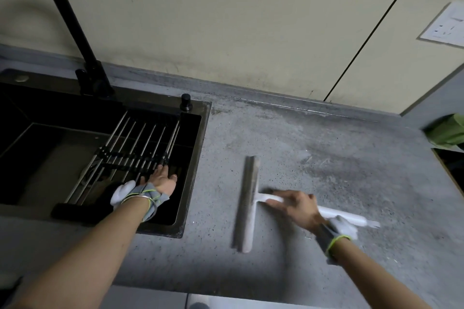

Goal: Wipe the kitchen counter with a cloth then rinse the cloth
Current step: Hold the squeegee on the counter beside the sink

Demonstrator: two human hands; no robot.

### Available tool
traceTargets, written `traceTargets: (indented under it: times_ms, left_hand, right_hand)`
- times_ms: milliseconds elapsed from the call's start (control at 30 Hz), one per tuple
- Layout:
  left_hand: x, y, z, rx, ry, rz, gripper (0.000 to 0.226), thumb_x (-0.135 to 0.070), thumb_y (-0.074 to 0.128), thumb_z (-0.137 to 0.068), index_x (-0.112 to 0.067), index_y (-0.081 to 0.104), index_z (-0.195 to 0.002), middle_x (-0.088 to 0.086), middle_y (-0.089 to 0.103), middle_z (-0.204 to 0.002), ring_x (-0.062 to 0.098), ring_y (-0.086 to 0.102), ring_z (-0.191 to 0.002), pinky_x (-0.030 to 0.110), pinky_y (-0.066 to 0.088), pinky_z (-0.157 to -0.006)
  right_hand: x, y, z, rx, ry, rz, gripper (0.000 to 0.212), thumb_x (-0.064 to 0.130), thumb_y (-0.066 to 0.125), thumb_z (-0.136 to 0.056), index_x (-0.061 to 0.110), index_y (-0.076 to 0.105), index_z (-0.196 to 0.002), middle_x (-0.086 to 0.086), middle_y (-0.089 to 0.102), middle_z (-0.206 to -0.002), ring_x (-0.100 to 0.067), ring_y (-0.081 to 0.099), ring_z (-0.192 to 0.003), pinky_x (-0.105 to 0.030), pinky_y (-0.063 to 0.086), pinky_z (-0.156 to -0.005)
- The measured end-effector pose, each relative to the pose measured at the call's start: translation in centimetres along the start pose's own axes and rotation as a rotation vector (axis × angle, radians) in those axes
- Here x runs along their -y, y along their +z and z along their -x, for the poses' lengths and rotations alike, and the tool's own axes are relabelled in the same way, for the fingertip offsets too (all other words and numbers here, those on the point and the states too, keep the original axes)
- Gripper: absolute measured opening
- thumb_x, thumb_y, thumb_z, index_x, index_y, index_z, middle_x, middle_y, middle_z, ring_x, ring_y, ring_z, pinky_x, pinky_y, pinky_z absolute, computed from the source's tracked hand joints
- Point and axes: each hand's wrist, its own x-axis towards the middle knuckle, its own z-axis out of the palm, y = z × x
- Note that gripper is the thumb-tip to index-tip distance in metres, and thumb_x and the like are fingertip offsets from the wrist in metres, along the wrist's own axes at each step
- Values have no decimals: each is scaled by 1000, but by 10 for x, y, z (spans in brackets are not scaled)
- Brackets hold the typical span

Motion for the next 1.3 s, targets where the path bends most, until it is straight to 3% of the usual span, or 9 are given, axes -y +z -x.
traceTargets:
  times_ms: [67,133,333,567,700,867,1033,1133,1300]
  left_hand:
    - [-3,1,3,-48,-6,14,56,-35,22,-103,-15,5,-152,-1,-4,-160,15,2,-148,38,-4,-118]
    - [-4,4,7,-110,0,10,55,-32,22,-103,-14,7,-152,0,0,-160,16,6,-148,37,-2,-118]
    - [-7,13,18,-290,44,11,54,-25,25,-103,-12,6,-152,4,7,-160,18,11,-147,35,1,-120]
    - [-14,9,21,-435,33,58,50,-22,30,-101,-8,20,-149,10,30,-152,23,25,-140,34,14,-114]
    - [-14,3,17,-444,78,41,49,-22,28,-102,-13,19,-149,5,28,-153,21,24,-141,34,13,-116]
    - [-15,0,6,-355,138,-12,50,-22,24,-103,-16,13,-151,-1,12,-159,14,13,-146,32,5,-120]
    - [-15,-2,2,-364,130,-55,50,-23,24,-103,-15,15,-151,-1,13,-159,14,16,-145,32,10,-119]
    - [-14,-3,0,-387,127,-64,49,-24,26,-102,-17,18,-150,-2,15,-159,15,18,-144,32,11,-117]
    - [-10,-4,-3,-377,143,-77,49,-24,25,-102,-19,17,-151,-4,13,-159,11,13,-145,32,5,-118]
  right_hand:
    - [-19,-13,3,-12,16,36,52,73,44,-66,47,61,-108,12,69,-102,-7,55,-89,-34,20,-106]
    - [-32,-22,7,-27,45,98,41,73,43,-68,53,58,-101,16,66,-107,-6,51,-97,-25,10,-92]
    - [-33,-17,1,6,78,151,23,70,47,-73,58,51,-92,17,63,-112,-8,49,-111,-30,15,-90]
    - [4,14,-18,62,13,159,39,65,52,-79,45,59,-111,14,60,-113,-15,36,-111,-31,21,-86]
    - [27,31,-25,89,-8,145,41,63,55,-80,42,59,-115,18,52,-99,-16,34,-107,-30,24,-86]
    - [52,47,-33,98,-97,144,41,60,56,-82,40,60,-117,25,43,-82,-4,29,-85,-30,21,-84]
    - [71,67,-38,92,-195,175,42,59,56,-82,35,63,-115,15,64,-110,-3,42,-92,-26,18,-86]
    - [80,76,-41,90,-244,209,44,62,56,-81,35,64,-114,15,66,-112,4,43,-85,-27,15,-81]
    - [69,51,-55,72,-121,64,43,66,55,-75,42,62,-109,11,61,-116,-17,43,-112,-31,17,-82]
